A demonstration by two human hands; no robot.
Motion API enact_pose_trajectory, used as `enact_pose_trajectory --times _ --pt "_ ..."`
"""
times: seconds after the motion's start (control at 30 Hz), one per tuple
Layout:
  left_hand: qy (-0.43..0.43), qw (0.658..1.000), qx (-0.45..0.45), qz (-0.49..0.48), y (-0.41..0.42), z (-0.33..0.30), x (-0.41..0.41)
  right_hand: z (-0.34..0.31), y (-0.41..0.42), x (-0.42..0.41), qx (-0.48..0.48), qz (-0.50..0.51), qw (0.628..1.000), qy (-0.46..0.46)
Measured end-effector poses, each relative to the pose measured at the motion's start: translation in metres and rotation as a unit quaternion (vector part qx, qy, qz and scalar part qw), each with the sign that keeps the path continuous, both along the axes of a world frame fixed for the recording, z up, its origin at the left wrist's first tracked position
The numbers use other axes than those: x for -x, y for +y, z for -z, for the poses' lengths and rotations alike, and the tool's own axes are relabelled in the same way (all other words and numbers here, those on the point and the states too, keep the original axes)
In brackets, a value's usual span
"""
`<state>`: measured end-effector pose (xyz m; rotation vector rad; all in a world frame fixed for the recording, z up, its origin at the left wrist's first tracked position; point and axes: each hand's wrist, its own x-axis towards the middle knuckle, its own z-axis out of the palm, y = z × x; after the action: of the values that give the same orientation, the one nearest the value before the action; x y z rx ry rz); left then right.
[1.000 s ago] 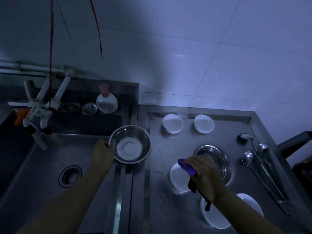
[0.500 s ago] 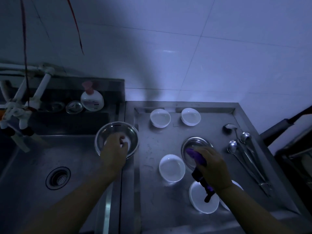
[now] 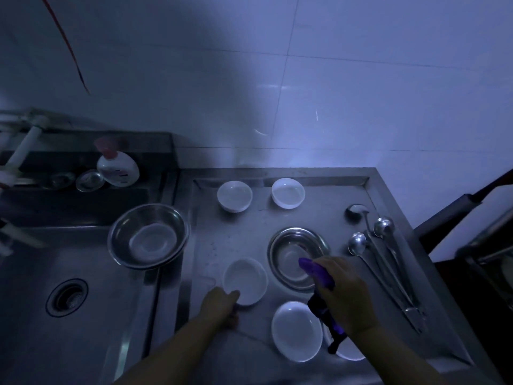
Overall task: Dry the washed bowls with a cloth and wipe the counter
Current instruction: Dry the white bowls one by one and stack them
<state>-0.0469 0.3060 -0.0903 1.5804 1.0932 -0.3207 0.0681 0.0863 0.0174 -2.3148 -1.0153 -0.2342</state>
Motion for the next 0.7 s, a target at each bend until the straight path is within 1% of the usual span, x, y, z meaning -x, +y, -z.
enact_pose_trajectory --times 0.07,0.13,0.17,0.2,0.27,0.33,0.43,0.53,0.7 --pt "0.002 0.997 0.014 -0.072 -0.008 0.008 -0.006 0.002 -0.013 -0.01 0.003 -0.006 1.0 0.005" --pt "0.0 0.99 0.049 -0.133 -0.018 0.01 -0.011 0.005 -0.025 -0.018 0.004 -0.017 1.0 -0.001" --pt "-0.006 0.985 0.067 -0.159 -0.022 0.01 -0.014 0.005 -0.03 -0.022 0.003 -0.024 1.0 -0.002" --pt "-0.006 0.983 0.066 -0.172 -0.025 0.011 -0.016 0.006 -0.035 -0.026 -0.001 -0.03 1.0 0.001" --pt "0.005 0.987 0.025 -0.16 -0.029 0.01 -0.019 0.007 -0.044 -0.033 -0.012 -0.044 0.999 0.01" --pt "0.005 0.988 -0.055 -0.145 -0.035 0.004 -0.017 0.005 -0.053 -0.038 -0.018 -0.057 0.998 0.019" --pt "-0.055 0.975 -0.156 -0.147 -0.044 -0.018 -0.009 0.003 -0.061 -0.042 -0.02 -0.077 0.996 0.036" --pt "-0.138 0.956 -0.207 -0.155 -0.049 -0.05 -0.001 -0.003 -0.06 -0.044 -0.035 -0.103 0.993 0.036" --pt "-0.24 0.902 -0.332 -0.139 -0.056 -0.102 0.018 -0.016 -0.039 -0.039 -0.075 -0.153 0.985 0.03"
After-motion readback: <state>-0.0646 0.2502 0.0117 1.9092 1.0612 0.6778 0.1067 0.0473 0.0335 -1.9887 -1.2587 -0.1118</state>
